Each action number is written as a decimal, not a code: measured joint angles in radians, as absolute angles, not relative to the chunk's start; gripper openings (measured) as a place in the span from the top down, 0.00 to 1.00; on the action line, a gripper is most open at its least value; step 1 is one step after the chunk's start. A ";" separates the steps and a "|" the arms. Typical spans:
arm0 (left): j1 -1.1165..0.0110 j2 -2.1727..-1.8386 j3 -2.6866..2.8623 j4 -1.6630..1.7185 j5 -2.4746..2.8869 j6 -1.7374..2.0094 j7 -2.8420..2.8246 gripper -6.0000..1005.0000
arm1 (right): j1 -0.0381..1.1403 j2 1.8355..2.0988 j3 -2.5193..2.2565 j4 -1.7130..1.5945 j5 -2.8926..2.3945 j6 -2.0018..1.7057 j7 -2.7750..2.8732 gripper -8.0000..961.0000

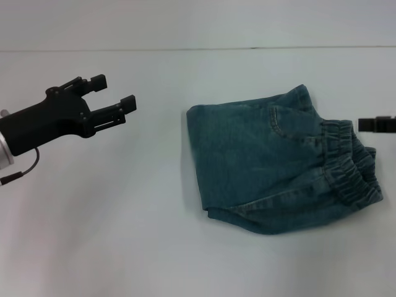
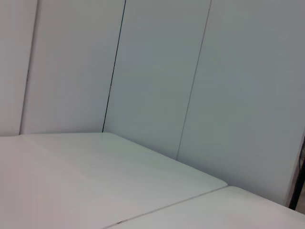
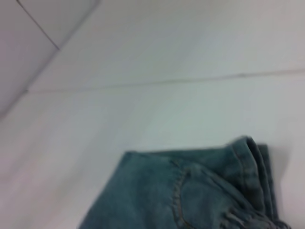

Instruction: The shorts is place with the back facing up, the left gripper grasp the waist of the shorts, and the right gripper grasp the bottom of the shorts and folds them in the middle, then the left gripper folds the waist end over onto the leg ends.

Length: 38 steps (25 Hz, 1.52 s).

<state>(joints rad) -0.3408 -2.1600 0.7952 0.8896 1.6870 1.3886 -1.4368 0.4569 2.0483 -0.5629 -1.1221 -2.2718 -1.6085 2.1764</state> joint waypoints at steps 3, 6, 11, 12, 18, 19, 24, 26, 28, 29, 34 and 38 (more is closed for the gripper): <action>-0.337 -2.160 0.786 0.891 1.694 1.394 -1.436 0.15 | 0.440 2.037 -0.520 -1.130 -2.187 -1.660 2.111 0.32; -0.327 -2.160 0.766 0.892 1.704 1.423 -1.420 0.15 | 0.420 2.037 -0.484 -1.129 -2.075 -1.721 1.988 0.25; -0.306 -2.158 0.710 0.889 1.752 1.541 -1.340 0.15 | 0.375 2.084 -0.469 -1.093 -1.956 -1.773 1.697 0.13; -0.304 -2.156 0.694 0.886 1.770 1.571 -1.325 0.15 | 0.367 2.092 -0.472 -1.072 -1.948 -1.775 1.647 0.11; -0.301 -2.133 0.547 0.856 1.883 1.759 -1.288 0.15 | 0.335 2.092 -0.459 -0.789 -1.914 -1.816 1.264 0.07; -0.301 -2.131 0.532 0.853 1.898 1.777 -1.285 0.16 | 0.326 2.092 -0.452 -0.745 -1.913 -1.814 1.191 0.07; -0.294 -2.125 0.486 0.846 1.980 1.838 -1.271 0.16 | 0.279 2.093 -0.454 -0.599 -1.922 -1.800 0.959 0.06; -0.294 -2.125 0.488 0.846 2.005 1.854 -1.268 0.16 | 0.264 2.092 -0.457 -0.589 -1.935 -1.801 0.938 0.06; -0.297 -2.125 0.491 0.845 2.032 1.861 -1.268 0.16 | 0.254 2.092 -0.458 -0.590 -1.957 -1.812 0.924 0.06; -0.298 -2.125 0.491 0.844 2.038 1.861 -1.268 0.16 | 0.251 2.093 -0.460 -0.593 -1.974 -1.818 0.921 0.06; -0.296 -2.123 0.477 0.845 2.058 1.861 -1.266 0.16 | 0.250 2.093 -0.466 -0.624 -2.046 -1.826 0.952 0.06; -0.293 -2.123 0.468 0.848 2.059 1.855 -1.264 0.16 | 0.257 2.095 -0.480 -0.649 -2.068 -1.832 0.981 0.06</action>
<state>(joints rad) -0.2929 -2.1228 0.4679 0.8477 2.0592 1.8551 -1.2641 0.2573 2.0954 -0.4803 -0.6492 -2.0679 -1.8317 0.9809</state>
